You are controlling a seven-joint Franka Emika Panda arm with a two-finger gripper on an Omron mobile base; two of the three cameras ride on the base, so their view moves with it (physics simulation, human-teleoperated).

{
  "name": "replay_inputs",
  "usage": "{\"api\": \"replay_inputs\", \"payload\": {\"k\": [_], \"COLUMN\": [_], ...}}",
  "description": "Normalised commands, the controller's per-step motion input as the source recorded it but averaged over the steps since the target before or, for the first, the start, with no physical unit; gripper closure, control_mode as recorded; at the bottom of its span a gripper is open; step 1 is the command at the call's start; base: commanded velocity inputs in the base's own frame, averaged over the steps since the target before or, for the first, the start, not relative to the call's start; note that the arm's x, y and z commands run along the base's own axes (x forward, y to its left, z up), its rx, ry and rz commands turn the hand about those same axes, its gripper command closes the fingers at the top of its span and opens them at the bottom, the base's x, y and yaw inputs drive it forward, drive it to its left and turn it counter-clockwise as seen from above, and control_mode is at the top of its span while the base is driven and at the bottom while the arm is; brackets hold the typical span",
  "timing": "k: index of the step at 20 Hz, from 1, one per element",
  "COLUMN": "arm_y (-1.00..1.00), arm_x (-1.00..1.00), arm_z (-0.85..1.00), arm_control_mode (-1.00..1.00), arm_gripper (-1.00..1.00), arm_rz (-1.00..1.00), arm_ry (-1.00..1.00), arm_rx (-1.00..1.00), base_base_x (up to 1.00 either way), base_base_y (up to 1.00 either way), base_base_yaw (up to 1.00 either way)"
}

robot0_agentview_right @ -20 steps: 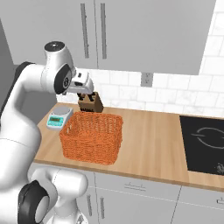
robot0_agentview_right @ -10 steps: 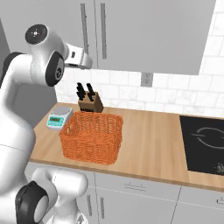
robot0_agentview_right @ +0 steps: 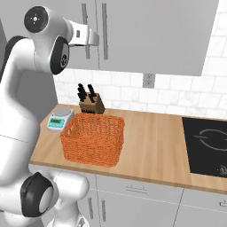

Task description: Open the cabinet, pick up the bread from the cabinet and place it in the basket. Then move the basket to the dining counter.

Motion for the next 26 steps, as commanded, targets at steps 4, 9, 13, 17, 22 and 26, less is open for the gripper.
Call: {"api": "replay_inputs", "payload": {"k": [4, 9, 13, 17, 22, 26], "arm_y": [0.07, 0.18, 0.16, 0.00, -0.03, 0.00], "arm_x": [0.26, 0.40, 0.67, 0.62, 0.61, 0.53], "arm_z": [0.16, 0.00, -0.05, -0.02, -0.12, -0.06], "arm_control_mode": [-1.00, -1.00, -1.00, -1.00, -1.00, -1.00], "arm_gripper": [-1.00, -1.00, -1.00, -1.00, -1.00, -1.00], "arm_rz": [0.00, 0.00, 0.00, 0.00, 0.00, 0.00], "arm_ry": [0.00, 0.00, 0.00, 0.00, 0.00, 0.00], "arm_rx": [-0.01, 0.00, 0.00, 0.00, 0.00, 0.00], "base_base_x": [0.00, 0.00, 0.00, 0.00, 0.00, 0.00], "base_base_y": [0.00, 0.00, 0.00, 0.00, 0.00, 0.00], "base_base_yaw": [0.00, 0.00, 0.00, 0.00, 0.00, 0.00]}}
